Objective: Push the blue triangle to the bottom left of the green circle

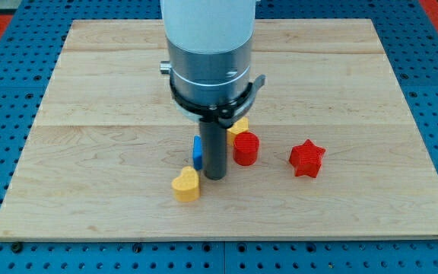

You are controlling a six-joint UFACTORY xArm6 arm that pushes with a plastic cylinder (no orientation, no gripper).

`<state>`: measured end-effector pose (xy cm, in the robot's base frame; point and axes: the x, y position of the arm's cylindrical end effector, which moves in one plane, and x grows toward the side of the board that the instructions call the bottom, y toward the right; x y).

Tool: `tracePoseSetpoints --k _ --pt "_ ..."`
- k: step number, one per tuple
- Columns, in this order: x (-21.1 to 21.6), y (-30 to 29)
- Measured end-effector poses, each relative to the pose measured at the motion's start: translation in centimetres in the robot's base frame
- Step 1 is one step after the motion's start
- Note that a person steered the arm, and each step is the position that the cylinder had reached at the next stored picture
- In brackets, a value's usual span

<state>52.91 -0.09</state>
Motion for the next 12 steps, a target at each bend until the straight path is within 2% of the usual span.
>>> tracePoseSetpoints --k 2,3,4,5,6,9,12 --pt "-6.5 -10.8" --pt "-7.0 -8.5" --pt "-9.9 -5.4" --pt "-8.9 -5.9" --pt "-5.5 -6.9" --pt "-5.4 -7.7" --pt "-5.5 -12.9"
